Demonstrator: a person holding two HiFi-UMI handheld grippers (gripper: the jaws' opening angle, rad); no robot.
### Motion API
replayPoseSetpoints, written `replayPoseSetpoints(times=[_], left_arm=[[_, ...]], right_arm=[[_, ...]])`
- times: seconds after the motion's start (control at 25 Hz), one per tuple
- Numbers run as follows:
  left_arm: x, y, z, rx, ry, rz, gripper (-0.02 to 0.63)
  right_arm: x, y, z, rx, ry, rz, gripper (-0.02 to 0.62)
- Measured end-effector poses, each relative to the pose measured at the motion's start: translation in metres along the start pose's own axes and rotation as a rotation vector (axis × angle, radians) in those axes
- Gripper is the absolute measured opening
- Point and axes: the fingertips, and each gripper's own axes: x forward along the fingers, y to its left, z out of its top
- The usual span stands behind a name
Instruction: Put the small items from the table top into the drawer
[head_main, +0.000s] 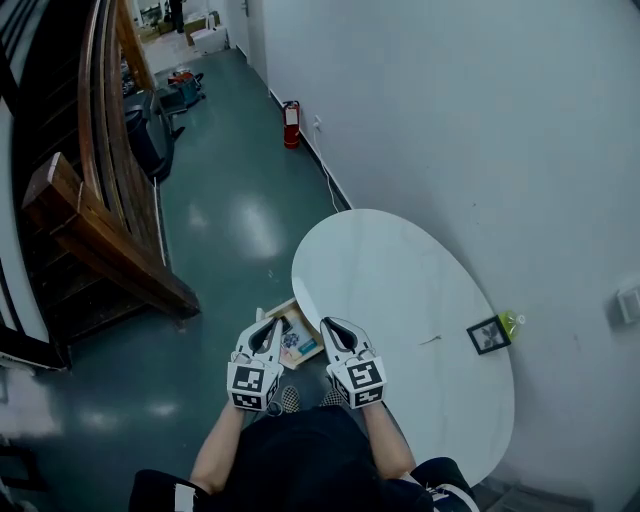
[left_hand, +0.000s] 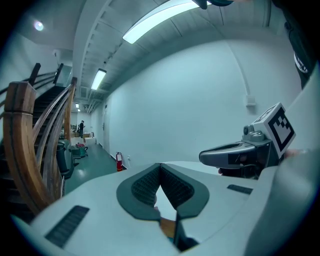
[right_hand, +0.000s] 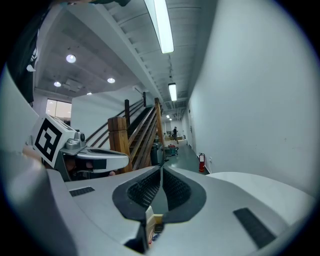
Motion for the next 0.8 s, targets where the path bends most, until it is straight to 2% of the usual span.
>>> replayPoseSetpoints(times=[0.16,0.32,0.48,0.8], left_arm=[[0.013,-0.007,0.004,0.016,-0.008,-0.024,0.02],[0.032,-0.028,0.002,0.013,0.0,-0.086,0.02],[0.056,-0.07,0.003,0.032,0.006,-0.184,0.02],[0.114,-0.178,0.002,0.084,0.049,-0.404,0.02]], right_arm=[[-0.003,-0.015,-0.005,0.018,0.004,-0.034,0.04],[-0.015,-0.042,-0.017,0.036,0.013,-0.1,0.04],[-0.042,-0.078,-0.034,0.069,0.03,-0.195,0.04],[-0.129,-0.172,-0.068,0.167,0.041,-0.442,0.04]])
